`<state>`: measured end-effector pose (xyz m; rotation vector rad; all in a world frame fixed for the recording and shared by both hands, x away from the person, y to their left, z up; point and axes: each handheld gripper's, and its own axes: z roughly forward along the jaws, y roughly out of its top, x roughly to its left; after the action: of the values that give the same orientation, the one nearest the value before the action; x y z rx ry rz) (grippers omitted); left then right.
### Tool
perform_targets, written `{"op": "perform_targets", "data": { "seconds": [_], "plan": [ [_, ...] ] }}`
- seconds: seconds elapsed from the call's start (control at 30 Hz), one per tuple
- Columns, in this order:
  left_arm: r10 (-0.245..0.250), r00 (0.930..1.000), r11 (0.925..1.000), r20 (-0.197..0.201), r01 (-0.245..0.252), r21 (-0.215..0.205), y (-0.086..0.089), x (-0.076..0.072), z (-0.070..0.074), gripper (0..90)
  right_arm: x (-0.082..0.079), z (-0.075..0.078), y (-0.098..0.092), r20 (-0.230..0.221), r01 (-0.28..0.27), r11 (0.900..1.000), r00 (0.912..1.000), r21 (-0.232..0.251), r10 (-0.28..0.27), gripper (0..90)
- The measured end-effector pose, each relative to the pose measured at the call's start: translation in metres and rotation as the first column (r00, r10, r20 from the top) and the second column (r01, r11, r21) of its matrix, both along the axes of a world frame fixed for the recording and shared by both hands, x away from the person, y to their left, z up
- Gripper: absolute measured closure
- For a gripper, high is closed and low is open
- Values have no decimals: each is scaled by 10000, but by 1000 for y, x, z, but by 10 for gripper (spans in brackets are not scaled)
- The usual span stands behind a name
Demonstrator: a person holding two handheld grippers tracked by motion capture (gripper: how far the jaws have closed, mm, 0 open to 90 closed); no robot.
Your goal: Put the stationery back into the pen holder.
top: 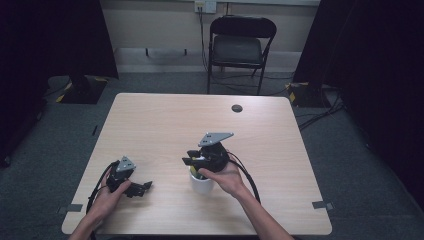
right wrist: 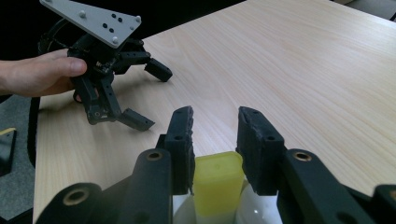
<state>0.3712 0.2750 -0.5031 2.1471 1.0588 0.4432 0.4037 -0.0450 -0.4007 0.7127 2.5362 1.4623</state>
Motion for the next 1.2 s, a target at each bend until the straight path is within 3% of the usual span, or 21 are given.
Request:
{"op": "perform_targets", "data": {
  "seconds": [0.2, 0.67, 1.1, 1.2],
  "plan": [
    [-3, 10000, 10000, 0, 3, 3, 0, 0, 0, 0, 2, -1, 7, -104, -117, 9998, 9999, -142, 116, 648],
    [5, 10000, 10000, 2, -5, -19, 0, 0, 0, 0, 7, 6, -13, 26, 376, 9984, 9993, 430, -378, 541],
    [2, 10000, 10000, 0, -2, -1, 0, 0, 0, 0, 7, 11, -35, 87, 1208, 9896, 9925, 781, -1218, 240],
    [2, 10000, 10000, 1, -2, -3, 0, 0, 0, 0, 7, 13, -41, 113, 1372, 9860, 9902, 951, -1389, 208]
  ]
}}
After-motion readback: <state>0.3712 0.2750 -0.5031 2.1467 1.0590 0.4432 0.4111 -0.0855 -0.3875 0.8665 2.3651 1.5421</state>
